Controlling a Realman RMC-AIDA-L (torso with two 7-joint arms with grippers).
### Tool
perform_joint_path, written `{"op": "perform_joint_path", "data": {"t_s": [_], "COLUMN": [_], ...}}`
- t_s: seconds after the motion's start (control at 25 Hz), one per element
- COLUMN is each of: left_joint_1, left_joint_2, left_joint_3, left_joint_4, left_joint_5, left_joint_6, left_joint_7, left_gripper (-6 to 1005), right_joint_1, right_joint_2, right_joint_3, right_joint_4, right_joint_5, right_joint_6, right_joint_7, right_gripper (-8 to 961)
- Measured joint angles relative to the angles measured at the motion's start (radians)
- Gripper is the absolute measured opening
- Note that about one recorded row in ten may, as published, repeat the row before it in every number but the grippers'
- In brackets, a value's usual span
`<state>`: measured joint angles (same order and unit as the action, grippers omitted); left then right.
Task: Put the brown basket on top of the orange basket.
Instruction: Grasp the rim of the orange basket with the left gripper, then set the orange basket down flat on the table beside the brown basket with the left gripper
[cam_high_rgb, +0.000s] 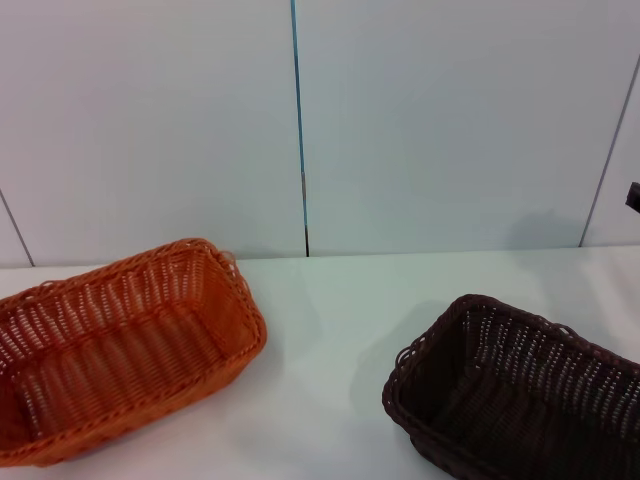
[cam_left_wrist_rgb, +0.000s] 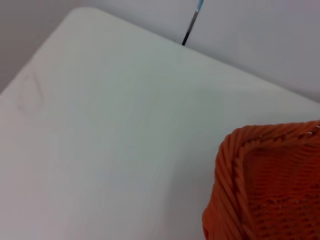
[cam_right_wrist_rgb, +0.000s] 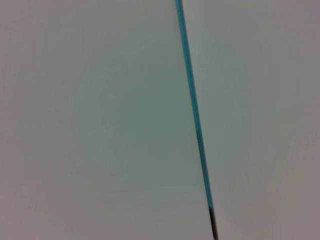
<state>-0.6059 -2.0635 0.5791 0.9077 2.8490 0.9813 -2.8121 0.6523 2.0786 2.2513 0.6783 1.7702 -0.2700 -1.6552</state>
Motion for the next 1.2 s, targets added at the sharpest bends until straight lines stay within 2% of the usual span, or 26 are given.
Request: {"op": "perform_joint_path", "data": {"t_s": [0.36, 0.56, 0.8, 0.96, 1.04, 1.12, 1.16, 1.2], "left_joint_1": [-0.011, -0.024, -0.026, -0.018, -0.012, -0.012, -0.003, -0.003], "left_joint_2": [0.013, 0.038, 0.083, 0.104, 0.114, 0.114, 0.126, 0.126], "left_joint_3": [-0.026, -0.086, -0.167, -0.239, -0.26, -0.26, -0.283, -0.283], "left_joint_4": [0.008, 0.009, 0.003, 0.006, 0.008, 0.008, 0.022, 0.022], "left_joint_5": [-0.002, -0.02, -0.125, -0.229, -0.272, -0.272, -0.315, -0.315], "left_joint_6": [0.034, 0.092, 0.192, 0.255, 0.28, 0.28, 0.325, 0.325], "left_joint_7": [-0.003, -0.006, 0.019, 0.065, 0.076, 0.076, 0.086, 0.086], "left_gripper": [120, 120, 120, 120, 120, 120, 120, 120], "right_joint_1": [0.001, 0.004, 0.005, 0.006, 0.006, 0.006, 0.006, 0.006], "right_joint_2": [0.001, 0.001, 0.002, 0.001, 0.001, 0.001, 0.0, 0.0], "right_joint_3": [-0.001, -0.001, 0.0, 0.001, 0.002, 0.002, 0.002, 0.003], "right_joint_4": [0.0, 0.0, 0.0, 0.0, 0.0, 0.0, 0.0, 0.0], "right_joint_5": [0.0, 0.0, 0.0, 0.0, 0.0, 0.0, 0.0, 0.0], "right_joint_6": [0.0, 0.0, 0.001, 0.002, 0.002, 0.002, 0.003, 0.003], "right_joint_7": [0.0, 0.0, 0.0, 0.0, 0.0, 0.0, 0.0, 0.0], "right_gripper": [658, 657, 655, 654, 654, 654, 653, 653]}}
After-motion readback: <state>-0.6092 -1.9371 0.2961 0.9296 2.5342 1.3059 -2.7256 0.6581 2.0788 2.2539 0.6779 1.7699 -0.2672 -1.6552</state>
